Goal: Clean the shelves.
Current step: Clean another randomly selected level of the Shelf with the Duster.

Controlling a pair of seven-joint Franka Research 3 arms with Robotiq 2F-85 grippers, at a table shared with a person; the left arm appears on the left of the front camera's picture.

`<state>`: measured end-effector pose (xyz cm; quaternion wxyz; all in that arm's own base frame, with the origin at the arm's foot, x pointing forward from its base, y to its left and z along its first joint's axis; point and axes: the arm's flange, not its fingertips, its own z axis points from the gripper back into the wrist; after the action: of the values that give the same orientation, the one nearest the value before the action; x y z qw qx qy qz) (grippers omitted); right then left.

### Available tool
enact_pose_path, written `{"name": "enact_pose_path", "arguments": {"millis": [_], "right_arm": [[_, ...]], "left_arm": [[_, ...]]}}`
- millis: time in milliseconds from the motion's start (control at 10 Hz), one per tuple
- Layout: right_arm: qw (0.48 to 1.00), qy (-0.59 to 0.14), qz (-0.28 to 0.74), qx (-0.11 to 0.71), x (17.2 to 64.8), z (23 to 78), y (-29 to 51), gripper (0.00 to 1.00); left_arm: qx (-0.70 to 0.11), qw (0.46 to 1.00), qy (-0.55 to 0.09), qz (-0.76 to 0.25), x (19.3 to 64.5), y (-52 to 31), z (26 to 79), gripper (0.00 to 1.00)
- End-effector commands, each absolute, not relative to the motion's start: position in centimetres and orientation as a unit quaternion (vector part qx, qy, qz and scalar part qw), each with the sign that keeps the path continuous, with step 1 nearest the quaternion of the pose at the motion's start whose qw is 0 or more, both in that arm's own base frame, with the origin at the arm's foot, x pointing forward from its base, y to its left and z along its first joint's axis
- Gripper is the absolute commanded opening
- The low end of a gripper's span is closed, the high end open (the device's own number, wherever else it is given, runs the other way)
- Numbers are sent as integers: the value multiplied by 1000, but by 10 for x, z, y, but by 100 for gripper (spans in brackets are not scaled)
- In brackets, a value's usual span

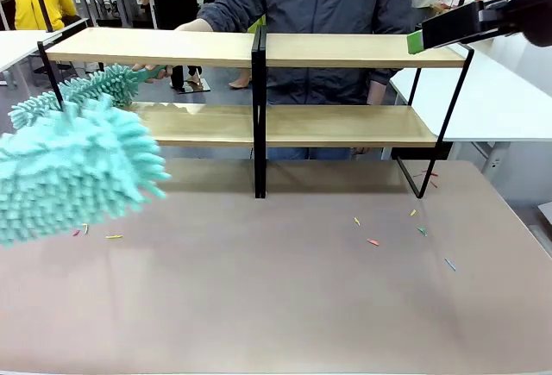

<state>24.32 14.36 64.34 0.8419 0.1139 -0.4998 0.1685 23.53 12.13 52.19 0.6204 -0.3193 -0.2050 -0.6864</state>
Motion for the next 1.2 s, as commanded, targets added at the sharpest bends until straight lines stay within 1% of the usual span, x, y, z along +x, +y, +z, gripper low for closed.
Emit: {"name": "enact_pose_path", "arguments": {"millis": [0,100,200,300,400,500,600,700,800,900,1000,1100], "right_arm": [[842,-500,168,115,244,644,144,100],[842,-500,168,115,244,644,144,100],[842,-500,168,115,244,644,144,100],[842,-500,168,115,244,644,144,100],[842,-500,168,115,244,644,144,100],[842,-500,168,115,244,644,144,100],[842,-500,168,115,244,644,144,100],[842,-500,168,115,244,644,144,100],[842,-500,168,115,244,644,144,100],[842,-500,168,115,244,644,144,100],[842,-500,168,115,244,644,144,100],[842,-500,168,115,244,644,144,100]], "left_arm": [[-339,590,-187,-708,241,129,513,12],[-345,603,-219,-685,239,144,516,12],[-352,639,-284,-621,233,181,529,12],[-387,662,-337,-545,227,224,548,12],[-389,711,-396,-431,221,268,566,12],[-383,746,-428,-337,218,308,578,12],[-383,784,-440,-212,225,351,579,12],[-411,795,-422,-146,234,377,572,12],[-421,799,-419,-90,244,393,563,12],[-469,777,-410,-88,254,401,555,12],[-385,809,-368,-247,219,388,559,12],[-385,809,-368,-247,219,388,559,12]]}}
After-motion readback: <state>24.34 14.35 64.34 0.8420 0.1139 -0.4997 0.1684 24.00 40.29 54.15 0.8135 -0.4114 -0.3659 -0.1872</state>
